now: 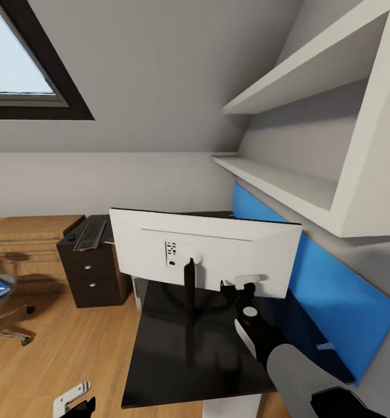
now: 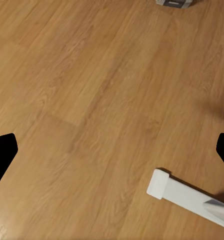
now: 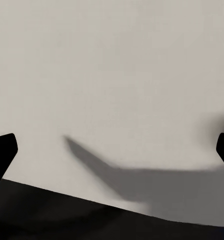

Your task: In the bedroom, organize the workspace by keeping the computer under the desk, ensuring the monitor is on the desk, placing the keyboard on the desk next to the monitor, placing the mouse on the desk next to the keyboard, moving the folder from the swivel chair onto the desk next to the mouse, stacking the notebook on top of the folder with the pen on top of the notebook, and positioning the swivel chair next to the desk.

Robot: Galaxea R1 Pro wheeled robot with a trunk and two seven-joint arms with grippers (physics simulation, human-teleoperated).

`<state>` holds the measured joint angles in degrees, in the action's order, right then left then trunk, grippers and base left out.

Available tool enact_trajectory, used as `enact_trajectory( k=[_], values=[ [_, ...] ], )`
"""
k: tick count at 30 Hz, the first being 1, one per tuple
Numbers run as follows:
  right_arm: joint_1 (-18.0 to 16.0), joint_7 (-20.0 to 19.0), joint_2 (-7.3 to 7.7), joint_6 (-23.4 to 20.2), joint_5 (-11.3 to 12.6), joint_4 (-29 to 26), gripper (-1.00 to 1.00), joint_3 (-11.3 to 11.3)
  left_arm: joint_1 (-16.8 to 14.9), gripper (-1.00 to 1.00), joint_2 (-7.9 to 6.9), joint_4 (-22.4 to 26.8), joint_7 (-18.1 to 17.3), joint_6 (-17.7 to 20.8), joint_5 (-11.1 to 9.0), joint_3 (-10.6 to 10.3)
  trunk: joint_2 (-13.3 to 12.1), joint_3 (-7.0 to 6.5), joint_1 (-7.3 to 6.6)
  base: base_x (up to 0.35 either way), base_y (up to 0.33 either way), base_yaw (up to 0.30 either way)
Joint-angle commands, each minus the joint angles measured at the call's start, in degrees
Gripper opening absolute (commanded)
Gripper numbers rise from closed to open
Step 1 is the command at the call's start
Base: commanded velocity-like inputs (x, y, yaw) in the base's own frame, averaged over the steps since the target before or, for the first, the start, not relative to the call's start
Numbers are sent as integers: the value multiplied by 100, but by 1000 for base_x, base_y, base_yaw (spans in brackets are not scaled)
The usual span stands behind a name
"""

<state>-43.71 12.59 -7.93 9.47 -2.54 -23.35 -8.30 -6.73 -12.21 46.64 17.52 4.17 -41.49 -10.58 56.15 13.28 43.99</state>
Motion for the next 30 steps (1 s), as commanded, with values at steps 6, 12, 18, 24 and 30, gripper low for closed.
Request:
enact_trajectory(
  k=[6, 12, 18, 24, 30],
  values=[
    [-6, 58, 2, 2, -28, -1, 100, -40, -4, 100, -9, 12, 50, 9, -34, -25, 5, 8, 2, 168, 0, 0],
    [-6, 59, 2, 2, -28, -2, 100, -40, -4, 100, -9, 12, 50, 11, -34, -23, 5, 8, 2, 34, 0, 0],
    [-6, 53, 2, 2, -28, -1, 100, -40, -4, 100, -9, 12, 50, 5, -34, -21, 5, 8, 2, 81, 0, 0],
    [-6, 52, 2, 2, -28, -2, 100, -40, -4, 100, -9, 12, 50, 13, -34, -16, 5, 8, 2, 44, 0, 0],
    [-6, 57, 2, 2, -28, -3, 100, -39, -4, 100, -9, 12, 50, 13, -34, -14, 5, 8, 2, -130, 0, 0]
  ],
)
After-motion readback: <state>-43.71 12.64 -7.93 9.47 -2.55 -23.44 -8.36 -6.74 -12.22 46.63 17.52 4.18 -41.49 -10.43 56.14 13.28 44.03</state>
